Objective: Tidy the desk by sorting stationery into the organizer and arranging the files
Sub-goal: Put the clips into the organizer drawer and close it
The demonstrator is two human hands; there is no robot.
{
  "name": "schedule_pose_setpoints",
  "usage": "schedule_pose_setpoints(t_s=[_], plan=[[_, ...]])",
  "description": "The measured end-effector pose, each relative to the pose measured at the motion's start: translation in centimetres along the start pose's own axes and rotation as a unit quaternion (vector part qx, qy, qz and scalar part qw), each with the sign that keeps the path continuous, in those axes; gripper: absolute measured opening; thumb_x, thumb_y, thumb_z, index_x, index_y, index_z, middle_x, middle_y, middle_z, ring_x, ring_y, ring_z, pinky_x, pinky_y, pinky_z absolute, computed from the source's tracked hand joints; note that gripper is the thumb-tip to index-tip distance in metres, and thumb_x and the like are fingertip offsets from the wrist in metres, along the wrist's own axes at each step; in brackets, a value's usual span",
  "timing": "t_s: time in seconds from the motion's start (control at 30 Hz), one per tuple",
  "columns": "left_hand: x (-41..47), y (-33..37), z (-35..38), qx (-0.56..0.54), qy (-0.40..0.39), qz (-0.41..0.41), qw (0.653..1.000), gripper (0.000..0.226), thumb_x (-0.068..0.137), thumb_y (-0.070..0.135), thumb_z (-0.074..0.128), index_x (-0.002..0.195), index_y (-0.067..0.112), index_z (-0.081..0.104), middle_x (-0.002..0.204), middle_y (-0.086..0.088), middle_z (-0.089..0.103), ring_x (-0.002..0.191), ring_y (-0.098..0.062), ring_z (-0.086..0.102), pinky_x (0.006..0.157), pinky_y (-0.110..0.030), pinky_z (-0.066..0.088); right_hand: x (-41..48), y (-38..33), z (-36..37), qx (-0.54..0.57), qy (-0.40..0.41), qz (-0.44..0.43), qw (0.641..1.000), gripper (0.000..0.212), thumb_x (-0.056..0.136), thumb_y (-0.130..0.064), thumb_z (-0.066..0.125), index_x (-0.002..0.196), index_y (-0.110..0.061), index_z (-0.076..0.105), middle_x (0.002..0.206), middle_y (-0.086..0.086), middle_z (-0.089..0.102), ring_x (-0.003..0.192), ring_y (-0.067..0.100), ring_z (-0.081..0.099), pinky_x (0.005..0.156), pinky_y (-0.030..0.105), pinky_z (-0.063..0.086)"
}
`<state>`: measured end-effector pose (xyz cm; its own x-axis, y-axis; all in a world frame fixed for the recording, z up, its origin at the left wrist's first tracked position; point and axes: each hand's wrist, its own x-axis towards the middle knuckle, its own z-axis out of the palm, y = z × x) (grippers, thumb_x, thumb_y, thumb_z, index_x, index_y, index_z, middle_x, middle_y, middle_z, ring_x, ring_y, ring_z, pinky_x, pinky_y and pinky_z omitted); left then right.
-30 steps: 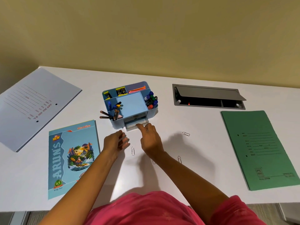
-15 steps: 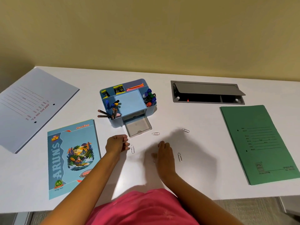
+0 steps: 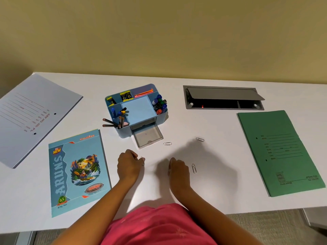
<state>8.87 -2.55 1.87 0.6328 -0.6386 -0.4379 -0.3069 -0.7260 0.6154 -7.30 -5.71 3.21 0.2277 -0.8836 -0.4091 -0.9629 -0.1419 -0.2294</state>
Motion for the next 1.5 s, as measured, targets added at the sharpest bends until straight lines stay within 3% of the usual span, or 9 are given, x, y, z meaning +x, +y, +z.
schedule_pose_setpoints(t_s=[0.47,0.6,0.77,0.87,0.93,1.03,1.17,1.3,1.5], plan=[[-0.2,-0.4,0.7,0.077,0.012,0.043,0.996,0.019,0.083,0.018,0.066,0.066,0.011,0.067,0.075,-0.007,0.065,0.074,-0.026,0.059,0.058,-0.029,0.040,0.8,-1.0,0.2,-0.021,0.007,-0.010,1.000,0.021,0.095,-0.004,0.047,0.114,-0.006,0.054,0.117,0.011,0.056,0.108,0.024,0.058,0.086,0.027,0.046],[-0.3,-0.5,0.9,0.101,0.006,0.073,0.992,0.032,0.082,0.013,0.063,0.051,0.012,0.055,0.064,-0.011,0.059,0.066,-0.029,0.056,0.053,-0.030,0.039,1.2,-1.0,-0.2,0.010,-0.001,-0.011,1.000,0.015,0.095,-0.010,0.051,0.103,-0.006,0.063,0.107,0.011,0.062,0.099,0.026,0.063,0.080,0.028,0.047],[-0.5,-0.4,1.2,0.189,0.014,0.131,0.973,0.014,0.083,0.006,0.056,0.078,0.008,0.069,0.093,-0.013,0.060,0.089,-0.033,0.058,0.061,-0.033,0.044,2.4,-2.5,-1.3,0.093,0.164,-0.077,0.979,0.018,0.071,-0.003,0.079,0.074,-0.001,0.062,0.069,0.015,0.061,0.058,0.027,0.061,0.050,0.024,0.049],[-0.3,-0.5,1.4,0.237,0.009,0.148,0.960,0.019,0.088,0.009,0.056,0.099,0.009,0.071,0.104,-0.013,0.061,0.096,-0.030,0.057,0.070,-0.036,0.050,4.0,-3.8,-2.5,0.084,0.202,-0.150,0.964,0.008,0.088,-0.008,0.062,0.091,-0.001,0.061,0.085,0.016,0.061,0.076,0.028,0.060,0.067,0.038,0.056],[-0.2,-0.6,1.5,0.264,0.005,0.152,0.953,0.018,0.089,0.010,0.056,0.100,0.007,0.070,0.104,-0.014,0.061,0.094,-0.029,0.057,0.071,-0.035,0.053,4.7,-5.1,-3.5,0.004,0.135,-0.144,0.980,0.021,0.094,-0.011,0.056,0.114,-0.005,0.057,0.108,0.012,0.058,0.100,0.024,0.055,0.087,0.031,0.051],[-0.2,-0.7,1.3,0.287,-0.008,0.149,0.946,0.020,0.092,0.015,0.053,0.103,0.007,0.068,0.107,-0.014,0.061,0.096,-0.028,0.057,0.076,-0.033,0.054,6.1,-6.0,-3.8,-0.004,0.157,-0.156,0.975,0.035,0.093,-0.016,0.058,0.127,-0.008,0.052,0.120,0.010,0.056,0.111,0.021,0.052,0.096,0.024,0.046],[-0.6,-0.3,0.4,0.259,-0.030,0.142,0.955,0.025,0.093,0.022,0.051,0.107,0.008,0.067,0.111,-0.013,0.060,0.101,-0.028,0.057,0.081,-0.032,0.049,6.4,-6.4,-3.9,0.106,0.165,-0.120,0.973,0.032,0.091,-0.022,0.062,0.119,-0.009,0.054,0.115,0.013,0.059,0.104,0.024,0.059,0.091,0.030,0.052],[-1.4,1.5,-1.0,0.188,0.003,0.170,0.967,0.016,0.090,0.015,0.052,0.089,0.004,0.063,0.094,-0.013,0.058,0.089,-0.033,0.057,0.067,-0.034,0.044,5.4,-4.1,-3.0,0.180,0.214,-0.130,0.951,0.014,0.089,-0.013,0.063,0.102,-0.008,0.058,0.096,0.010,0.061,0.085,0.023,0.059,0.076,0.032,0.054],[-0.6,5.6,-2.6,0.076,0.105,0.206,0.970,0.011,0.091,0.010,0.053,0.082,0.011,0.060,0.091,-0.004,0.051,0.075,-0.023,0.052,0.061,-0.030,0.037,3.6,1.1,-1.2,0.201,0.211,-0.055,0.955,0.007,0.085,-0.006,0.061,0.089,-0.010,0.057,0.085,0.006,0.056,0.076,0.024,0.053,0.065,0.026,0.036]])
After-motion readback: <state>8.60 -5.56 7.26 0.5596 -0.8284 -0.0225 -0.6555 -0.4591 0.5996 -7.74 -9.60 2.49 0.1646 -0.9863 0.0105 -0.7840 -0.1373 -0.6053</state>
